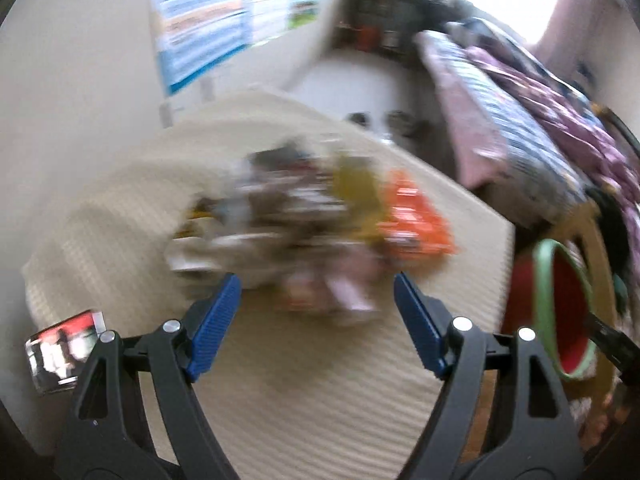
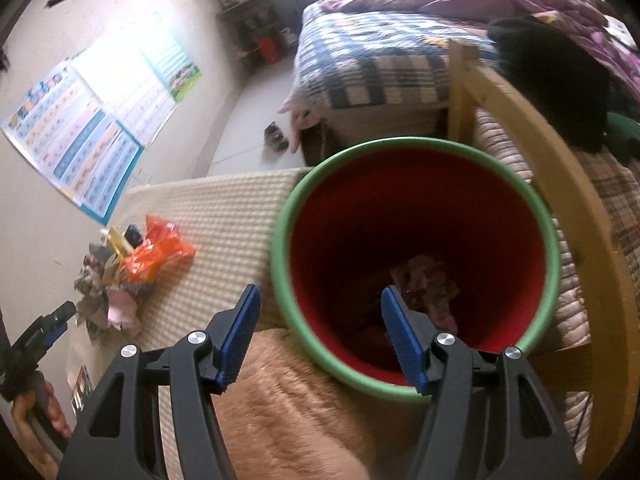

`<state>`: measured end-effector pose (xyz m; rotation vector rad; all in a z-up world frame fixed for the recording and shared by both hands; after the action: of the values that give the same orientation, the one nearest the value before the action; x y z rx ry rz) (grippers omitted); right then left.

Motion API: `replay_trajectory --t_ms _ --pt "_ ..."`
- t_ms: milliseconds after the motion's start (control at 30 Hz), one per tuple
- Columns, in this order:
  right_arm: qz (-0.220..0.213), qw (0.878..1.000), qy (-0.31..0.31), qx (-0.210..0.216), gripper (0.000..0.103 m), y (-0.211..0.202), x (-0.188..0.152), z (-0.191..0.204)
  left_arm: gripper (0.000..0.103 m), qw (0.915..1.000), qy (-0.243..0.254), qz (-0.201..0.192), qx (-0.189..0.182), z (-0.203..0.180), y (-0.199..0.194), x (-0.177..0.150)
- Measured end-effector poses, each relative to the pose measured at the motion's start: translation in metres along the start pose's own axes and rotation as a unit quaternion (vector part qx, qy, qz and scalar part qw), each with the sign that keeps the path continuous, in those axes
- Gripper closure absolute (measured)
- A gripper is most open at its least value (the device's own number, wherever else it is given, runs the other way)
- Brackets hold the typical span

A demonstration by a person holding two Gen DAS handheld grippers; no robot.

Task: Collect trash
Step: 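Move both tools back to the table and grasp crumpled white paper with the left tool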

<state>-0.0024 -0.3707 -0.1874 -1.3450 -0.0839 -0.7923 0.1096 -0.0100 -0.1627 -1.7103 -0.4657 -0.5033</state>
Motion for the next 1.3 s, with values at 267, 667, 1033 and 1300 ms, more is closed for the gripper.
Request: replay_trajectory --t_ms 267,667,1033,1300 --pt "0.017 1.0 -0.024 0.003 0.042 0.009 -0.009 0.022 0.027 0.9964 -0.018 0.045 0.07 0.082 0.026 -0.022" --pt "0.03 0.999 -0.043 0.001 0.042 0.011 -0.014 0.04 0.045 0.9962 -0.017 0.075 0.041 0.09 0.068 -0.012" --pt "0.043 0.997 -0.066 0.013 0.042 0.02 -0.022 0.06 0.096 0.9957 -0.031 0.086 0.011 0.079 0.046 -0.048" --pt "0.046 0.996 -0.074 0.02 0.042 0.022 -0.025 0.068 0.057 0.9965 -0.081 0.02 0.014 0.101 0.019 -0.028"
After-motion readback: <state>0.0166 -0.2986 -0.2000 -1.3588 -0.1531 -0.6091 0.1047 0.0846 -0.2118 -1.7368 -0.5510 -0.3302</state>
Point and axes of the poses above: each gripper's, at about its wrist camera, not at the fingertips, and y roughly the way its jaws point, z to its left, x to its top, the point moved 5 cm from there along y, roughly the way its jaws point, and after that the axes turned 4 degrees about -x, right-handed, at the moved point
